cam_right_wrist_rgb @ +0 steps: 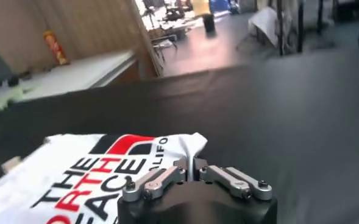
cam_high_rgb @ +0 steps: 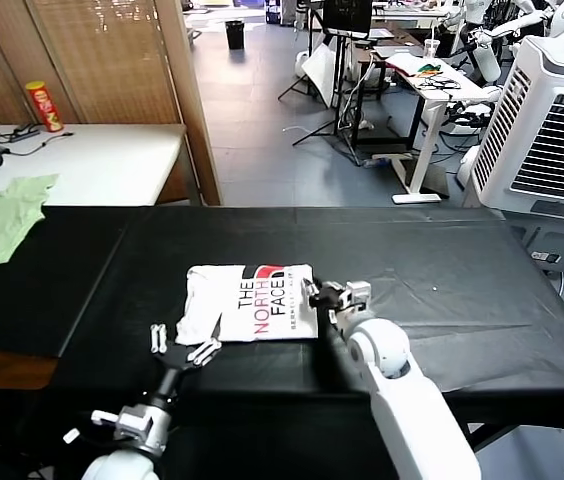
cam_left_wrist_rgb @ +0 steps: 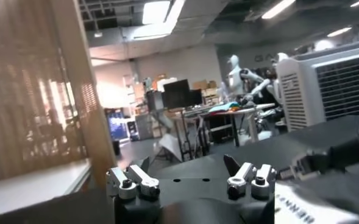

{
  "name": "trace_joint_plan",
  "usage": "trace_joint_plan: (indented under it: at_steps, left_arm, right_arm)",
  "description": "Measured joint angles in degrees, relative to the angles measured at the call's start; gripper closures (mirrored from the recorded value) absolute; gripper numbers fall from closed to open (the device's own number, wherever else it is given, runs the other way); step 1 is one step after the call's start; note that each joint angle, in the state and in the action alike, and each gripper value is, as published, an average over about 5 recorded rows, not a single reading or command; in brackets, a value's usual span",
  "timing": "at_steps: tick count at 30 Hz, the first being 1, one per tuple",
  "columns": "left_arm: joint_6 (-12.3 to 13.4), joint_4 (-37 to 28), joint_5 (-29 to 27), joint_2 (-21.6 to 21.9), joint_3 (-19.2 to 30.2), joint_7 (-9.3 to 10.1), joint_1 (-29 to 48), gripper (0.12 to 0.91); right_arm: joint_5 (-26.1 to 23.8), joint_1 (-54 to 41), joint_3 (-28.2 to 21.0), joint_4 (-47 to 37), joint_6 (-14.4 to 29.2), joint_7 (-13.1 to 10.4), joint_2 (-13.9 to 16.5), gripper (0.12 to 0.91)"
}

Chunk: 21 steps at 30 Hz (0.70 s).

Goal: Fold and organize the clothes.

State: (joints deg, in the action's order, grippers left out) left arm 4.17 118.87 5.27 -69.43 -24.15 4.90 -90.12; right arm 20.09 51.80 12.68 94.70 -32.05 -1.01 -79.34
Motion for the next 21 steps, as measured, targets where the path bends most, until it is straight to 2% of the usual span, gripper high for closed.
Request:
trace_joint_plan:
  at_steps: [4, 8, 12, 18, 21]
  left_arm:
    - [1.0, -0.8, 1.5, -0.3, -1.2, 0.38, -0.8, 0.232]
    - [0.3, -0.9, 3.0, -0.2, -2.0, 1.35, -1.6, 0.232]
    - [-2.0, 0.9, 6.1, 0.6, -2.2, 3.46, -3.2, 0.232]
    - [-3.4, 5.2, 7.2, 2.2, -3.2, 5.52, -7.4, 0.232]
    - [-3.6, 7.0, 7.8, 3.2, -4.1, 6.62, -10.4, 0.232]
  right_arm:
    - [-3.8, 2.9, 0.6, 4.1, 2.0, -0.6, 2.1, 0.448]
    - [-6.4, 9.5, 2.3, 10.8, 5.5, -3.3, 3.8, 0.273]
    - [-9.7, 17.9, 4.8, 17.5, 11.7, -6.0, 4.4, 0.231]
    - [-14.7, 31.9, 8.7, 25.4, 21.9, -7.3, 4.3, 0.227]
    - [-17.5, 38.5, 10.4, 28.3, 25.4, -7.9, 4.4, 0.227]
